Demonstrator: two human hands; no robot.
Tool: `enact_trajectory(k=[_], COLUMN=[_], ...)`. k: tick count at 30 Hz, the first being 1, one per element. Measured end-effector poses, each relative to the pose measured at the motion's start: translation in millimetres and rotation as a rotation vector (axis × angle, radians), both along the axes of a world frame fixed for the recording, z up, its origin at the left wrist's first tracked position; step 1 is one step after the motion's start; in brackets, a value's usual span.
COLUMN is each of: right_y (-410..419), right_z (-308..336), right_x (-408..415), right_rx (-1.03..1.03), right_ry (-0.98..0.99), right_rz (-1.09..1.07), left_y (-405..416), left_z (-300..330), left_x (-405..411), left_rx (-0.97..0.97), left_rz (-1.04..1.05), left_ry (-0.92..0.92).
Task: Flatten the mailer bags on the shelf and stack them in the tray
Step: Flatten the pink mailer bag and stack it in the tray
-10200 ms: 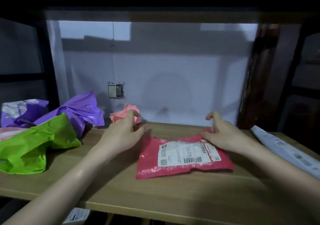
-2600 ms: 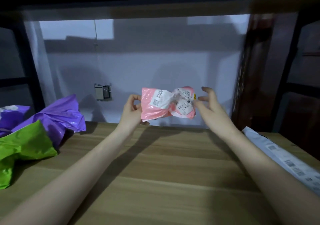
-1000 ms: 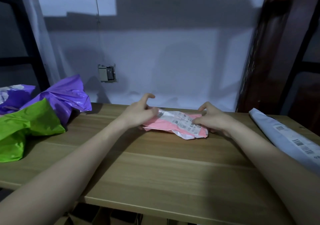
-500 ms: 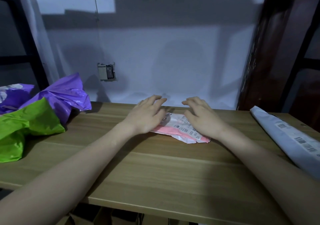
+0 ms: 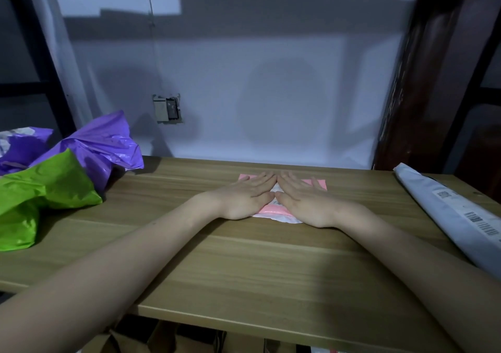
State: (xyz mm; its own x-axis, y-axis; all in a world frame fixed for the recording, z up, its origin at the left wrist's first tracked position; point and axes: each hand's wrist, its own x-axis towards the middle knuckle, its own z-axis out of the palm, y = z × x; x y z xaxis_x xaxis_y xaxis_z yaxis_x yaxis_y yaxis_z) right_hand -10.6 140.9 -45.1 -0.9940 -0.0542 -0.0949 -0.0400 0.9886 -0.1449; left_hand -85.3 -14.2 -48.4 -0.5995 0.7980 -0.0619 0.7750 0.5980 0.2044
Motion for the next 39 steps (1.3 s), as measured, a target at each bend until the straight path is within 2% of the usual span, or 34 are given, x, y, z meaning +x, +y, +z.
enact_trajectory(k=[14,26,39], right_y=[-3.0,-4.5,-4.0], right_z=[6.9,7.9,5.1], right_x=[2.4,3.5,3.1], right_rx=[0.044,0.027,0.024], right_ry=[-0.068,-0.075,-0.046], right_rz=[-0.007,-0.015,-0.022], left_y=[0.9,0.9,0.8], left_z=[2.2,6.5,4.4], left_x=[-0.2,3.9,2.0], left_rx=[-0.048,-0.043,-0.061], left_rz=[0.014,0.021,0.016], left_ry=[-0.019,-0.066,-0.032])
